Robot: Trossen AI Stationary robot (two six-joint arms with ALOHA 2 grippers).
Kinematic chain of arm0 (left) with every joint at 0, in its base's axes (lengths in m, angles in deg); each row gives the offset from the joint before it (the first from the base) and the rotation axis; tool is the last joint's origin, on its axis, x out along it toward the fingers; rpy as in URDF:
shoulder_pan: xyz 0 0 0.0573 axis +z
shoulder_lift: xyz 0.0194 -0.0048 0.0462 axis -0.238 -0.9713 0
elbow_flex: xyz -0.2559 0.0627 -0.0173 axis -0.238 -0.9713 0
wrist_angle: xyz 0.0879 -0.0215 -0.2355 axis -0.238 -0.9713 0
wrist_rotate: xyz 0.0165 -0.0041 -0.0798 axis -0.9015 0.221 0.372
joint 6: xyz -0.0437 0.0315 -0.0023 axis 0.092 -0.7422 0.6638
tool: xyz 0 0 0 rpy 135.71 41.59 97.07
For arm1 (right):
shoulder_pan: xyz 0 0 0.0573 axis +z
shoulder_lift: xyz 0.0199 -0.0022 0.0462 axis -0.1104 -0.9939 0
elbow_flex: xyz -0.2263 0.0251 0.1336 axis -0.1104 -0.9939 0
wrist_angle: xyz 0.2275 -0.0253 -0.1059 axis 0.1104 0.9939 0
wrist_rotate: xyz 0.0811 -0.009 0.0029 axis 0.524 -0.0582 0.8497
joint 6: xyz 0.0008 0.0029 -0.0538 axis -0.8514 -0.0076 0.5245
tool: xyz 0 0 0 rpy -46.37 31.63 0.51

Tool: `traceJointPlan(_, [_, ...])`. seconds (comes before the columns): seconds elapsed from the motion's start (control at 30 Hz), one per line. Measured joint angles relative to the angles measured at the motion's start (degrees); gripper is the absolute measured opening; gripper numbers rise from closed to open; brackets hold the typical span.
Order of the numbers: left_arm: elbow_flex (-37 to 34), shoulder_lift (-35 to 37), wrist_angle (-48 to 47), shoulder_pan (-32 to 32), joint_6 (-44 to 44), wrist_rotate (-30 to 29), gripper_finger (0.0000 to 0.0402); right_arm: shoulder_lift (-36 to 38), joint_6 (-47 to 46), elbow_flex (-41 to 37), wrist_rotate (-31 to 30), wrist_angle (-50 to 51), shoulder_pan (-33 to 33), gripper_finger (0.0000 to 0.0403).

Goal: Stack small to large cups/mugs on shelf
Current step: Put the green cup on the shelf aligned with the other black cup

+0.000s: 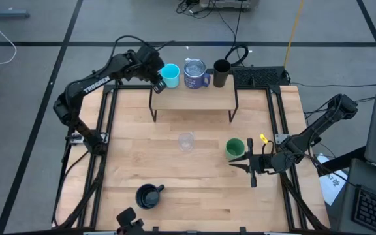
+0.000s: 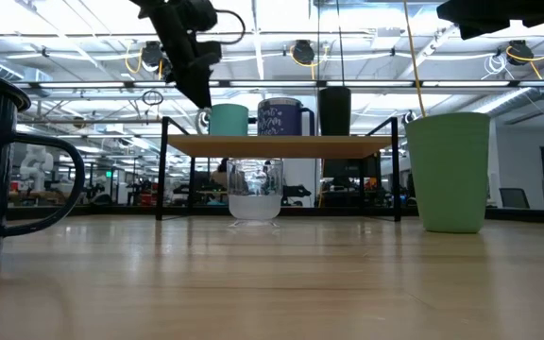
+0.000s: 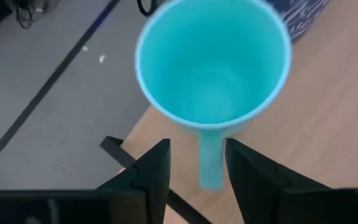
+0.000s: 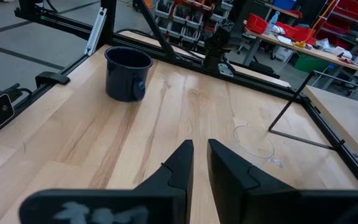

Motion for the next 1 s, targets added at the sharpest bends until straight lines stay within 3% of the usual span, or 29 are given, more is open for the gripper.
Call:
traceJointPlan(0.37, [0.0, 9.4, 0.0, -2.4, 1.4, -1.2, 0.0157, 0.0, 0.0, 0.0, 0.0, 0.0, 0.0, 0.0036])
traceJointPlan(0.63, [0.0, 14.2, -0.5, -9.6, 2.9, -4.8, 0.0157, 0.0, 0.0, 0.0, 0.0, 0.0, 0.0, 0.0036])
traceJointPlan(1.0, [0.0, 14.9, -1.6, -19.5, 4.6, -9.3, 0.0157, 0.0, -1.0, 0.0, 0.0, 0.0, 0.0, 0.0036])
